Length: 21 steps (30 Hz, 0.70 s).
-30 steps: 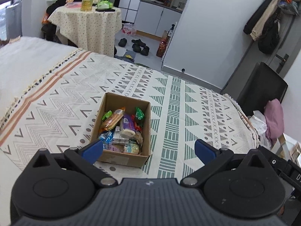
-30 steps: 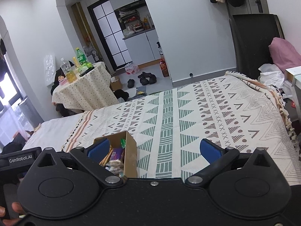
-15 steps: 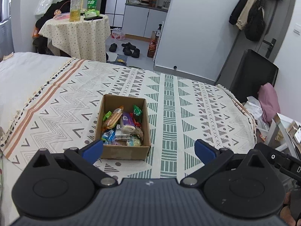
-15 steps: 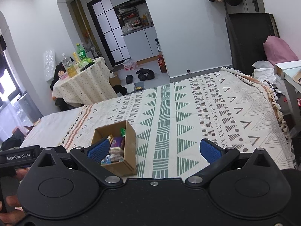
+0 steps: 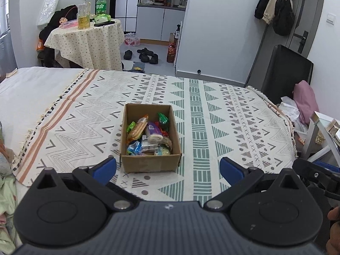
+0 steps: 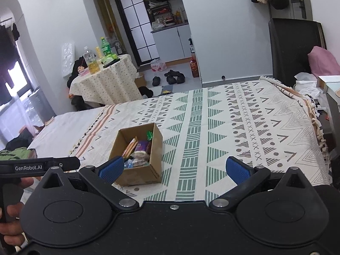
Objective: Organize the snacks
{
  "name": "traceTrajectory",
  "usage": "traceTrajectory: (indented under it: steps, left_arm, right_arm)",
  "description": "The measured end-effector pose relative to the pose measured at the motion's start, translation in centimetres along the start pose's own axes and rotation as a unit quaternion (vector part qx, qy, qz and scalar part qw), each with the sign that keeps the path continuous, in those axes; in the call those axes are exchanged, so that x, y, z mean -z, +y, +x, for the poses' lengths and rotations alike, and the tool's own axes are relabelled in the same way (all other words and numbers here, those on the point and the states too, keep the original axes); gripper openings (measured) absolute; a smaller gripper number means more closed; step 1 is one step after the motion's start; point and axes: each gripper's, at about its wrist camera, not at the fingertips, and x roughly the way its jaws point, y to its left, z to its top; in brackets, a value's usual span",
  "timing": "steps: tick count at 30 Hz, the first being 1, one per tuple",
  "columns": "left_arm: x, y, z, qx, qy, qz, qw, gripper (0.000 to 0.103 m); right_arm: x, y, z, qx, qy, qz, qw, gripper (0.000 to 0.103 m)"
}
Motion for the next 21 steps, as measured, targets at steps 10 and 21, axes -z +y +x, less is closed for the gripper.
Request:
traceTrajectory:
  steps: [10, 21]
  left_arm:
    - [0.4, 0.9, -0.7, -0.01, 0.0, 0.01, 0.9999, 0.103]
    - [0.5, 1.2, -1.0, -0.008, -0.002, 0.015, 0.9999, 0.103]
  right_arm:
    - [0.1, 0.2, -0.3, 0.003, 0.003, -0.005, 1.0, 0.103]
    - [0.0, 1.0, -0.5, -0.003, 0.006, -0.02, 1.0, 0.103]
